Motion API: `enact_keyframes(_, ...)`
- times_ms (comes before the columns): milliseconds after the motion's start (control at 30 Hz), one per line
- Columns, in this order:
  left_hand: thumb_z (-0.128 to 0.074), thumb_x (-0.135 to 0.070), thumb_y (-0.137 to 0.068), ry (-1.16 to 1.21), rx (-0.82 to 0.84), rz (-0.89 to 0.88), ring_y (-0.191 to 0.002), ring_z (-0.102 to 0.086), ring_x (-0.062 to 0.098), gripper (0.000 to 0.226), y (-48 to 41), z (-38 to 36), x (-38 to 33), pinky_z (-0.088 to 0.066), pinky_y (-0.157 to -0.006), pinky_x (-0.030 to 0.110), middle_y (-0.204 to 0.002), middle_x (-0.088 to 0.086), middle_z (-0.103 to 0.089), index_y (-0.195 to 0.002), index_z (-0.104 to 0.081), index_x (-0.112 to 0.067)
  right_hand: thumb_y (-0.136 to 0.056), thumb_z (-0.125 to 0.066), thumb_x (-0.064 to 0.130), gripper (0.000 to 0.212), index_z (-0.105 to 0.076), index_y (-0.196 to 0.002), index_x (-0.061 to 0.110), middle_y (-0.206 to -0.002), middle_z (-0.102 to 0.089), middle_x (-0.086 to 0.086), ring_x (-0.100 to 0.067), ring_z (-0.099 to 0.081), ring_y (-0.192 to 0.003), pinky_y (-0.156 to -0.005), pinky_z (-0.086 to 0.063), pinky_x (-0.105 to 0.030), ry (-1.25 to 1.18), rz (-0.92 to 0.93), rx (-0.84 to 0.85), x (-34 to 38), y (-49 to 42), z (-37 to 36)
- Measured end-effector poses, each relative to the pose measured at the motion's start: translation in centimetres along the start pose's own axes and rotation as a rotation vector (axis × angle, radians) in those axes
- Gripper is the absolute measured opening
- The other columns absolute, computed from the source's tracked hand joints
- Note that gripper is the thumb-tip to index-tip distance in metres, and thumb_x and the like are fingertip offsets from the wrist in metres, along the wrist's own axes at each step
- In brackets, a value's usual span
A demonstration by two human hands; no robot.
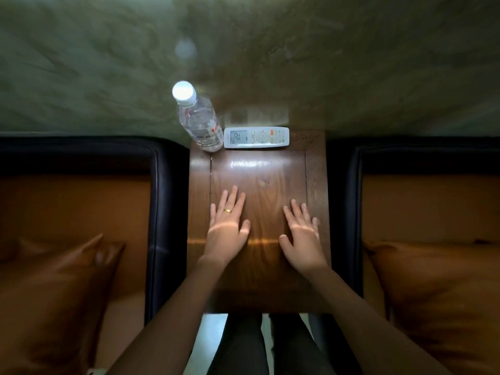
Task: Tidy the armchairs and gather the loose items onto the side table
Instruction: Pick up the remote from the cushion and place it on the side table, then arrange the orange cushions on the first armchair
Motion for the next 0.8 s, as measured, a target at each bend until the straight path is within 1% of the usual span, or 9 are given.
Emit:
enact_keyframes(133, -0.052, -0.023, -0.095, -0.013, 0.166, 0.02, -0.154, 0.002, 0.02, 0.067, 4.0, -0.1, 0.2, -0.011, -0.123, 0.049, -0.167, -0.004, -0.002, -0.157, -0.024, -0.022, -0.094, -0.054, 0.022, 0.064, -0.034, -0.155, 0.02, -0.168, -0.007, 0.0, -0.022, 0.002, -0.155, -0.125, -0.006, -0.047, -0.044, -0.035, 0.166, 0.4, 3.8, -1.1)
enact_keyframes(233, -0.052, -0.026, -0.096, -0.008, 0.329, 0.044, -0.154, -0.004, 0.022, 0.066, 7.4, -0.2, 1.1, -0.017, -0.122, 0.044, -0.167, -0.003, -0.005, -0.156, -0.026, -0.021, -0.097, -0.055, 0.019, 0.06, -0.036, -0.154, 0.018, -0.168, -0.007, -0.001, -0.024, 0.001, -0.155, -0.124, -0.014, -0.05, -0.03, -0.044, 0.29, 0.7, 6.5, -1.9)
enact_keyframes(300, -0.053, -0.023, -0.098, 0.125, 0.4, 0.105, -0.15, -0.021, 0.025, 0.066, 10.1, 0.4, 1.7, -0.025, -0.12, 0.043, -0.164, 0.003, -0.022, -0.157, -0.024, -0.021, -0.097, -0.054, 0.017, 0.058, -0.038, -0.153, 0.016, -0.166, -0.017, -0.004, -0.027, -0.009, -0.154, -0.124, -0.018, -0.05, -0.066, -0.057, 0.372, 0.8, 7.9, -2.5)
enact_keyframes(400, -0.05, -0.021, -0.098, 0.372, 0.379, 0.256, -0.11, -0.061, 0.021, 0.065, 14.0, 1.4, 3.1, -0.051, -0.098, 0.042, -0.122, 0.003, -0.064, -0.157, -0.022, -0.027, -0.095, -0.053, 0.023, 0.053, -0.045, -0.147, 0.023, -0.149, -0.046, -0.001, -0.025, -0.043, -0.139, -0.113, -0.038, -0.042, -0.112, -0.092, 0.473, 1.1, 9.9, -3.3)
enact_keyframes(467, -0.048, -0.023, -0.097, 0.431, 0.3, 0.356, -0.089, -0.064, 0.018, 0.063, 16.4, 1.9, 4.4, -0.053, -0.086, 0.038, -0.095, 0.0, -0.067, -0.156, -0.026, -0.029, -0.098, -0.053, 0.022, 0.053, -0.041, -0.15, 0.02, -0.147, -0.049, -0.002, -0.023, -0.049, -0.132, -0.106, -0.04, -0.032, -0.068, -0.1, 0.546, 1.1, 11.4, -4.1)
enact_keyframes(533, -0.047, -0.022, -0.096, 0.473, 0.239, 0.42, -0.083, -0.062, 0.017, 0.062, 18.8, 1.9, 5.2, -0.05, -0.078, 0.033, -0.089, -0.001, -0.067, -0.155, -0.03, -0.025, -0.099, -0.053, 0.021, 0.057, -0.038, -0.153, 0.016, -0.152, -0.045, -0.005, -0.026, -0.047, -0.135, -0.107, -0.038, -0.029, -0.006, -0.093, 0.601, 1.0, 12.8, -4.8)
enact_keyframes(600, -0.048, -0.022, -0.097, 0.522, 0.205, 0.447, -0.086, -0.062, 0.015, 0.062, 21.4, 1.8, 5.2, -0.049, -0.081, 0.031, -0.091, -0.003, -0.067, -0.155, -0.028, -0.024, -0.098, -0.052, 0.024, 0.058, -0.037, -0.154, 0.017, -0.153, -0.044, -0.007, -0.026, -0.045, -0.137, -0.111, -0.038, -0.031, 0.053, -0.065, 0.637, 0.9, 14.2, -5.3)
enact_keyframes(700, -0.05, -0.026, -0.099, 0.565, 0.167, 0.493, -0.107, -0.059, 0.017, 0.064, 25.9, 1.5, 5.7, -0.047, -0.097, 0.034, -0.112, -0.002, -0.064, -0.157, -0.023, -0.028, -0.099, -0.05, 0.026, 0.053, -0.042, -0.151, 0.02, -0.148, -0.05, -0.005, -0.024, -0.051, -0.13, -0.106, -0.042, -0.031, 0.152, 0.0, 0.693, 1.4, 16.2, -5.7)
enact_keyframes(800, -0.05, -0.031, -0.099, 0.601, 0.115, 0.593, -0.116, -0.058, 0.021, 0.062, 31.3, 0.5, 7.2, -0.048, -0.097, 0.037, -0.126, 0.001, -0.06, -0.155, -0.025, -0.03, -0.099, -0.051, 0.026, 0.044, -0.052, -0.142, 0.015, -0.139, -0.057, -0.007, -0.023, -0.056, -0.123, -0.1, -0.045, -0.03, 0.261, 0.082, 0.736, 1.5, 18.0, -6.1)
Point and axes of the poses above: each hand's wrist, its own y-axis away from the middle knuckle, its own z-axis out of the back of the hand, x = y × z, the point moved 9 cm from there along -y, towards the middle knuckle
